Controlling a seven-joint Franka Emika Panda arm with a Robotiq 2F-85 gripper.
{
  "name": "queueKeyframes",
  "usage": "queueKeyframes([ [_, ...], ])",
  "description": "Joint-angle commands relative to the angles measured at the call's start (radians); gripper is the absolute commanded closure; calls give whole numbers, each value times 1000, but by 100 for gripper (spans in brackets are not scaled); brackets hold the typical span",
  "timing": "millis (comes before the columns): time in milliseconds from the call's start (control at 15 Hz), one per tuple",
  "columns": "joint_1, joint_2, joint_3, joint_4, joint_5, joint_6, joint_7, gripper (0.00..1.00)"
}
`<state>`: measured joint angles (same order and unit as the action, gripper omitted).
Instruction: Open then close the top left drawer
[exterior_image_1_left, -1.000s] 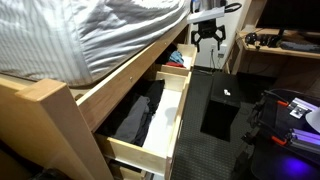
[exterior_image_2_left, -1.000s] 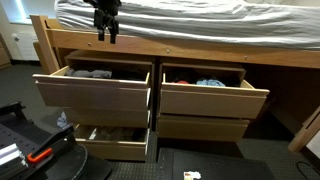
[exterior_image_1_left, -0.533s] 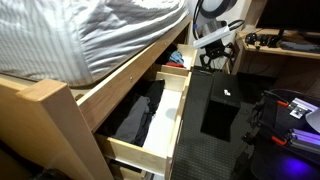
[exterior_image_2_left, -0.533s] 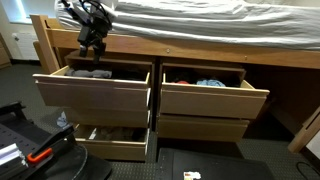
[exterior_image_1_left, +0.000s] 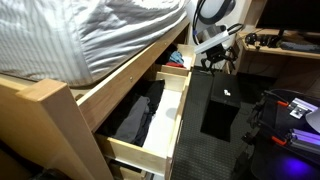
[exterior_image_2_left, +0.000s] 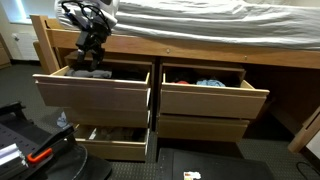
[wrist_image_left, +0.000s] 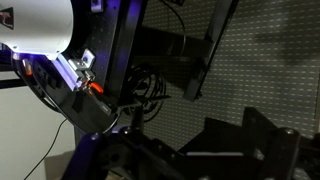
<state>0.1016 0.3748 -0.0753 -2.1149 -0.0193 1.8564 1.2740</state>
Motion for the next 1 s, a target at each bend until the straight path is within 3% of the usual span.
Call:
queueKeyframes([
  [0, 0, 105, 11, -33, 3, 50, 17, 0],
  [267, 12, 207, -8, -81, 2, 180, 62, 0],
  [333, 11, 187, -2, -50, 3, 111, 36, 0],
  [533, 14, 239, -9, -59, 5, 161, 50, 0],
  [933, 38, 217, 1, -144, 79, 584, 116, 0],
])
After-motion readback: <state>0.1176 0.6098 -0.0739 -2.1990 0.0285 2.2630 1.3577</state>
